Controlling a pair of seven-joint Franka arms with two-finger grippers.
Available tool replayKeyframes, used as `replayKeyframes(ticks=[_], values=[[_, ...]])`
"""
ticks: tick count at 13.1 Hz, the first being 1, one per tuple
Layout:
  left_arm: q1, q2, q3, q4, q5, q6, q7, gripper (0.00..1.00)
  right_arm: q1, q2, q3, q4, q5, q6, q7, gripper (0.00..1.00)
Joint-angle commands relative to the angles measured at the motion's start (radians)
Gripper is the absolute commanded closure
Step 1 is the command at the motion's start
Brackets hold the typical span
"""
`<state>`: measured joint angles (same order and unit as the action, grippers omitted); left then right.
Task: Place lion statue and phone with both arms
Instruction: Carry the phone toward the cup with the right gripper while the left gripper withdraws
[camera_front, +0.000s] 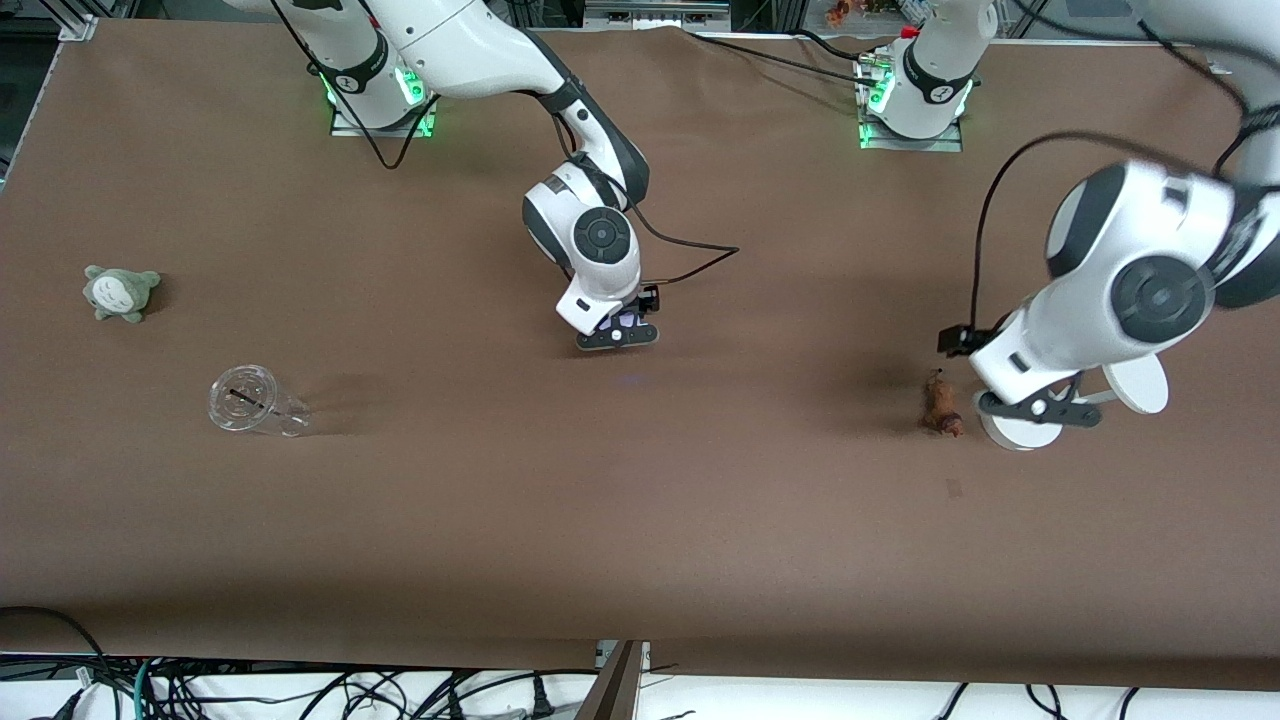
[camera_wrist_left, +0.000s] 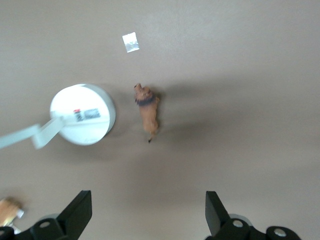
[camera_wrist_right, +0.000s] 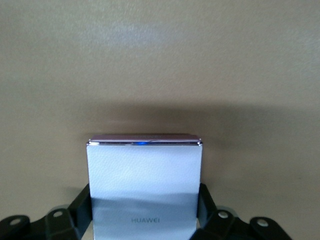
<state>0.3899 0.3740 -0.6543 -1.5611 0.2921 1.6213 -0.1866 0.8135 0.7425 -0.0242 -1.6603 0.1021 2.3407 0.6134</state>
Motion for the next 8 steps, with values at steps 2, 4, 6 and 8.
replayKeyframes(ticks=[2, 4, 6, 8], values=[[0.012, -0.067, -0.021, 0.124, -0.045, -0.176, 0.007, 0.0, 0.001, -0.032, -0.088, -0.006, 0.008, -0.007, -0.023, 0.51], [0.018, -0.092, -0.016, 0.156, -0.076, -0.201, 0.009, 0.0, 0.0, -0.04, -0.141, -0.006, 0.01, -0.017, -0.058, 0.51], [-0.003, -0.139, 0.039, 0.168, -0.109, -0.198, 0.01, 0.0, -0.002, -0.048, -0.21, -0.003, 0.011, -0.076, -0.11, 0.51], [-0.159, -0.205, 0.282, 0.15, -0.221, -0.187, 0.01, 0.0, -0.049, -0.061, -0.244, -0.003, 0.013, -0.121, -0.193, 0.51]])
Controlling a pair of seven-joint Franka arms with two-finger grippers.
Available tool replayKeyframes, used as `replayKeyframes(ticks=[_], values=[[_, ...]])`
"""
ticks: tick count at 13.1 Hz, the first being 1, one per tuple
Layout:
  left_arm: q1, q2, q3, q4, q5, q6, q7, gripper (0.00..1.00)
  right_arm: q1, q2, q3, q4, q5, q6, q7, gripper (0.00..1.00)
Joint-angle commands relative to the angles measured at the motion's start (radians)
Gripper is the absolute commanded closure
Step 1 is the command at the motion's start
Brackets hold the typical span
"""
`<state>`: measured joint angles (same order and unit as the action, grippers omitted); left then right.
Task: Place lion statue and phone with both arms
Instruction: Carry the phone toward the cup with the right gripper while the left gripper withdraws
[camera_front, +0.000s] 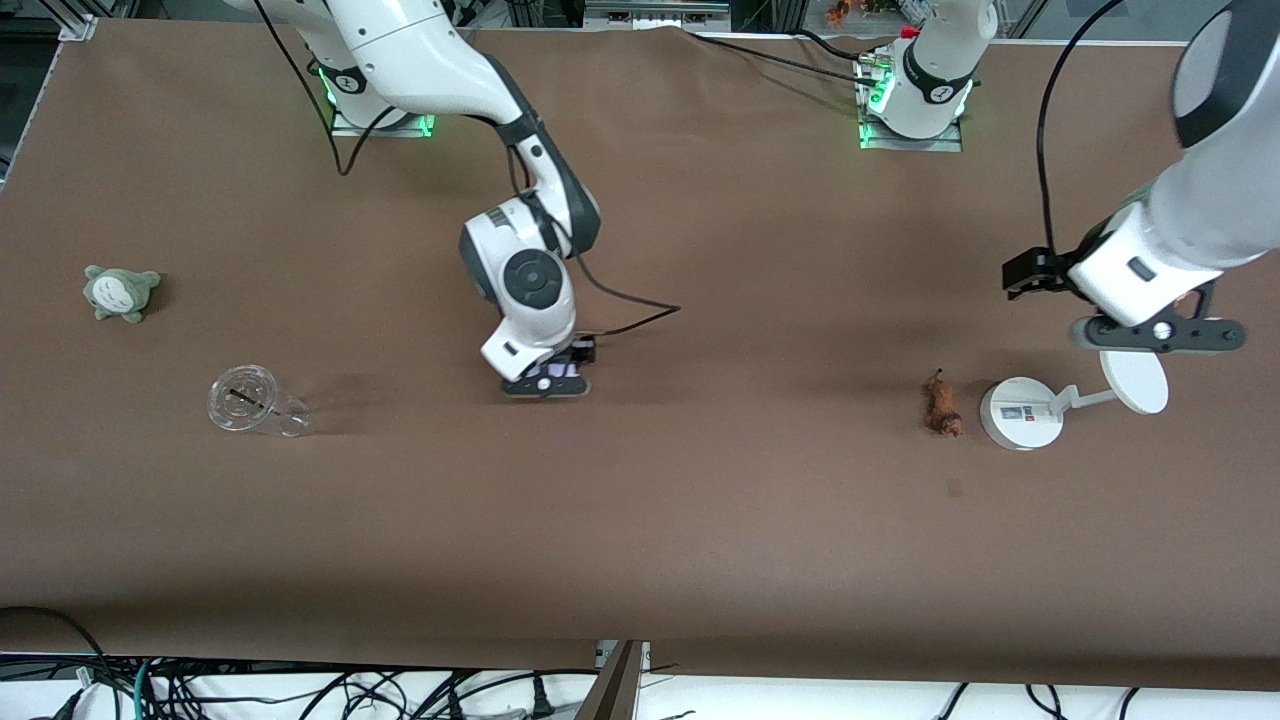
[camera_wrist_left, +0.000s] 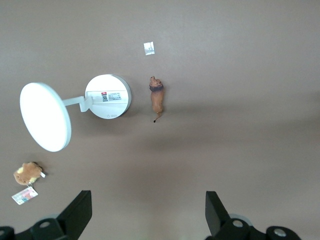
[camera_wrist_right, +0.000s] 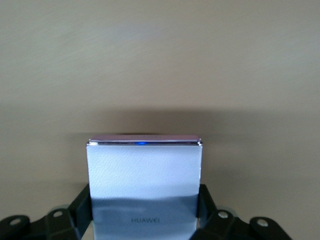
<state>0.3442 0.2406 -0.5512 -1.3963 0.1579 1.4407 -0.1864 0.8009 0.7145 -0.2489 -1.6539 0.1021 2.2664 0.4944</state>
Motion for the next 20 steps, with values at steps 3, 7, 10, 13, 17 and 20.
replayKeyframes(ticks=[3, 7, 10, 13, 17, 20], values=[[-0.278, -0.163, 0.417, -0.128, -0.144, 0.111, 0.004, 0.0, -0.126, -0.053, -0.02, -0.009, 0.013, -0.086, -0.154, 0.51], [-0.355, -0.296, 0.511, -0.3, -0.186, 0.192, 0.007, 0.0, -0.241, -0.067, -0.02, -0.017, 0.013, -0.122, -0.26, 0.51], [-0.352, -0.274, 0.502, -0.268, -0.181, 0.142, 0.008, 0.0, -0.322, -0.066, -0.02, -0.021, 0.013, -0.125, -0.35, 0.51], [-0.355, -0.274, 0.502, -0.263, -0.163, 0.126, 0.01, 0.0, -0.386, -0.053, -0.017, -0.023, 0.013, -0.133, -0.442, 0.51], [-0.356, -0.271, 0.502, -0.254, -0.164, 0.112, 0.008, 0.0, -0.407, -0.032, -0.013, -0.023, 0.013, -0.123, -0.481, 0.51], [-0.358, -0.27, 0.502, -0.253, -0.164, 0.109, 0.01, 0.0, -0.41, -0.024, -0.01, -0.021, 0.013, -0.116, -0.482, 0.51]])
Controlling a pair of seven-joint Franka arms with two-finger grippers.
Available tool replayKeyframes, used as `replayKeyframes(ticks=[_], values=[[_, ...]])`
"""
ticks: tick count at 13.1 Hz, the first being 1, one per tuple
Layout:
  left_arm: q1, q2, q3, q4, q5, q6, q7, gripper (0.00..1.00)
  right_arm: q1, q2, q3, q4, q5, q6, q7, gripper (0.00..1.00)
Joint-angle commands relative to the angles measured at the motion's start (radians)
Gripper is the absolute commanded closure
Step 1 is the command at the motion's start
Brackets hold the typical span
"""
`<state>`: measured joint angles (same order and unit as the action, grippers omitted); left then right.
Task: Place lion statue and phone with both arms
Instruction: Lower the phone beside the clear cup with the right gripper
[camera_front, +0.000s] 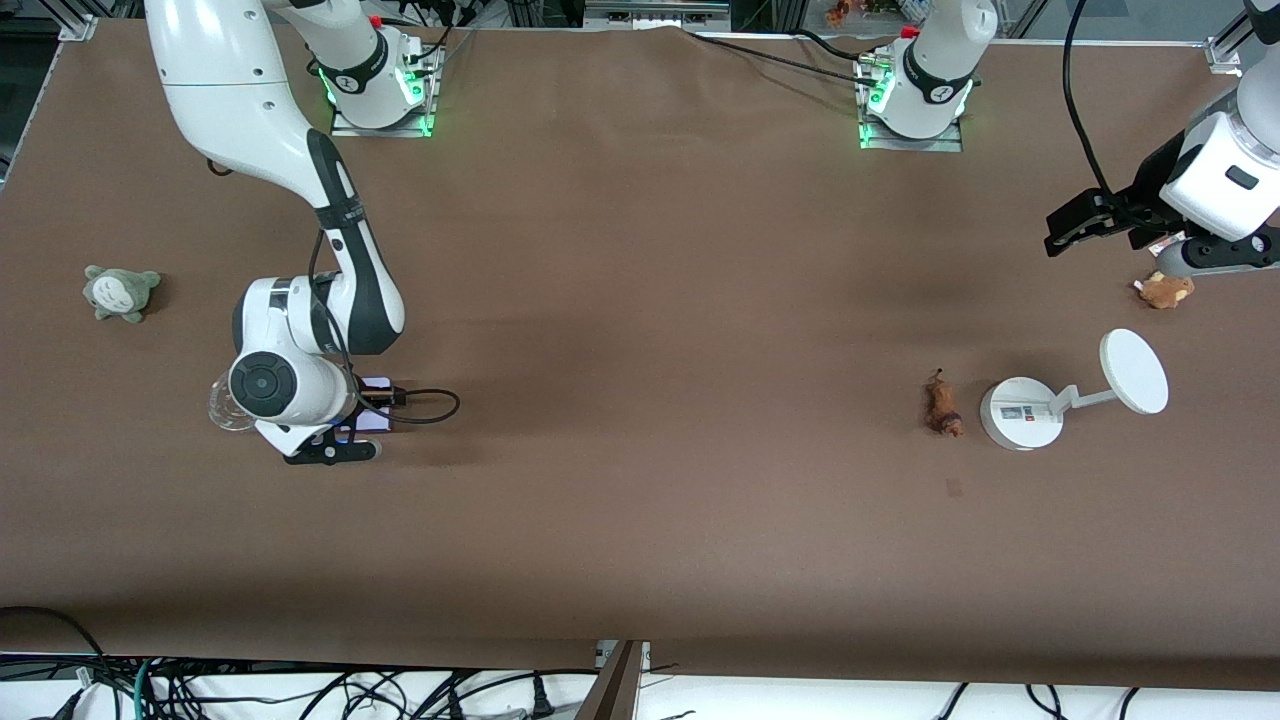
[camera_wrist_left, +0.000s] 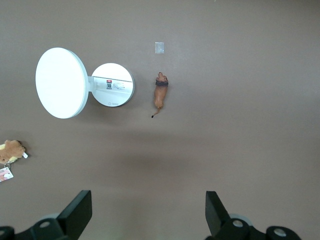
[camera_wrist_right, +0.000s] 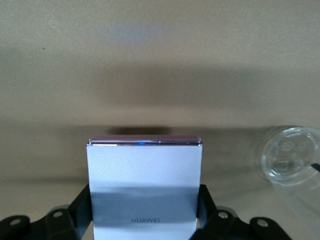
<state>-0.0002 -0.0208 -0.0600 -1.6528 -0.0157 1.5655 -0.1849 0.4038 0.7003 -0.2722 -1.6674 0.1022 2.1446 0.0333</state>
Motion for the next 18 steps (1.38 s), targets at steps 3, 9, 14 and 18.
replayKeyframes(ticks=[3, 9, 14, 18], values=[[-0.014, -0.007, 0.011, 0.004, 0.01, -0.016, 0.007, 0.0, -0.014, 0.005, 0.013, -0.008, 0.013, 0.032, -0.026, 0.5], [-0.014, -0.008, 0.011, 0.004, 0.01, -0.028, 0.007, 0.0, -0.014, 0.024, 0.013, -0.003, 0.013, 0.047, -0.029, 0.27], [-0.014, -0.008, 0.011, 0.004, 0.01, -0.028, 0.007, 0.0, -0.008, -0.014, 0.011, 0.017, 0.011, 0.017, -0.035, 0.0], [-0.014, -0.008, 0.011, 0.004, 0.01, -0.03, 0.005, 0.0, -0.01, -0.062, 0.001, 0.095, -0.006, -0.125, -0.038, 0.0]])
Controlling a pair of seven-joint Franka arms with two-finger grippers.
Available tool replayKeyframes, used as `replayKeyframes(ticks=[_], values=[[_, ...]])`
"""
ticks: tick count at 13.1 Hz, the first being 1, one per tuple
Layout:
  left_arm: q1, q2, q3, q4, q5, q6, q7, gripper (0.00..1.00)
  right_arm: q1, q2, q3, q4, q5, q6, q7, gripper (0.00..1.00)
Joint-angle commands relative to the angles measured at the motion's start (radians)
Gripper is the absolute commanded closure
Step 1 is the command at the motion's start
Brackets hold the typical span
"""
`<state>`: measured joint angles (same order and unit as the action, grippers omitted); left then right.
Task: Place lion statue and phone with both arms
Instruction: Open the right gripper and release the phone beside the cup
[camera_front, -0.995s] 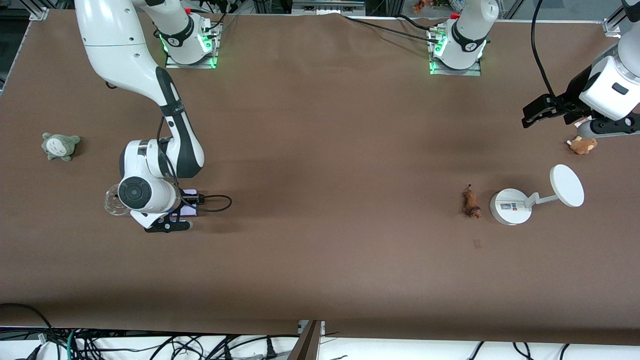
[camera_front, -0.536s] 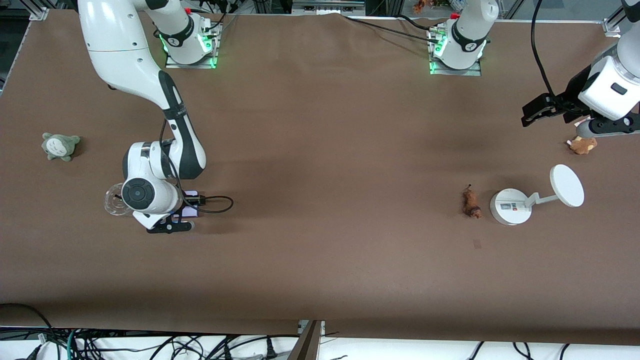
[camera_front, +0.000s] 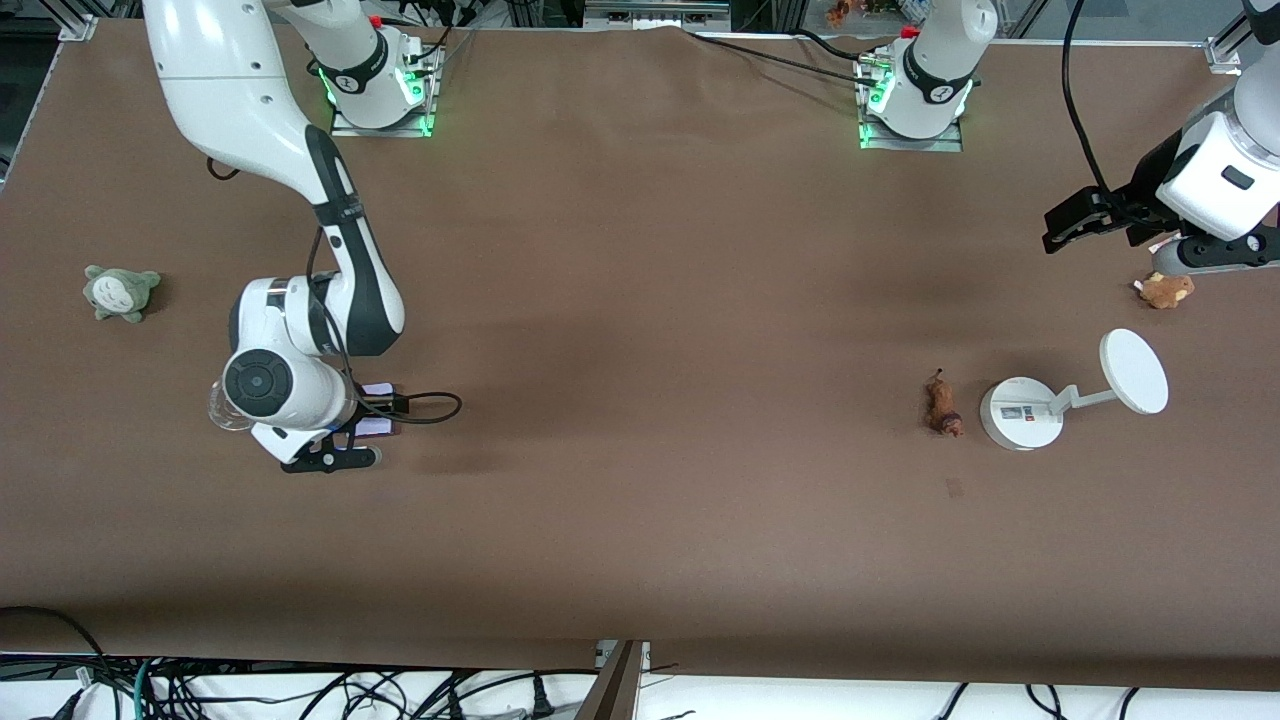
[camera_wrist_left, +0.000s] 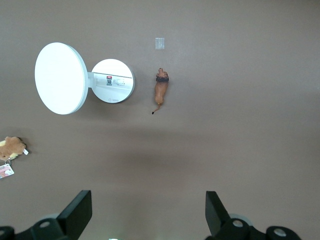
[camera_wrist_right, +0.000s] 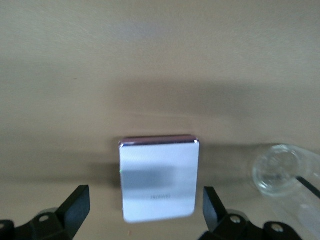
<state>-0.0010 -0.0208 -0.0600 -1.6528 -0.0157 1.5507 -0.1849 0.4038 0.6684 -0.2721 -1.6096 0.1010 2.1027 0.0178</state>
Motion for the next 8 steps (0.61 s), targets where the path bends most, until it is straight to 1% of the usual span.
replayKeyframes(ticks=[1, 3, 5, 6, 7, 8], values=[[-0.013, -0.008, 0.011, 0.004, 0.01, -0.015, 0.005, 0.0, -0.008, -0.042, -0.012, 0.075, -0.006, -0.137, -0.022, 0.0], [-0.013, -0.008, 0.011, 0.004, 0.01, -0.015, 0.007, 0.0, -0.01, -0.072, -0.039, 0.143, -0.004, -0.234, -0.038, 0.0], [-0.013, -0.008, 0.011, 0.004, 0.01, -0.015, 0.005, 0.0, -0.01, -0.108, -0.082, 0.183, 0.0, -0.324, -0.088, 0.0], [-0.013, -0.008, 0.011, 0.004, 0.01, -0.015, 0.005, 0.0, -0.013, -0.134, -0.097, 0.192, 0.003, -0.37, -0.102, 0.0], [-0.013, -0.008, 0.011, 0.004, 0.01, -0.017, 0.005, 0.0, -0.016, -0.156, -0.102, 0.194, 0.002, -0.389, -0.102, 0.0], [-0.013, -0.008, 0.011, 0.002, 0.01, -0.017, 0.005, 0.0, -0.038, -0.202, -0.098, 0.185, -0.001, -0.397, -0.098, 0.0]])
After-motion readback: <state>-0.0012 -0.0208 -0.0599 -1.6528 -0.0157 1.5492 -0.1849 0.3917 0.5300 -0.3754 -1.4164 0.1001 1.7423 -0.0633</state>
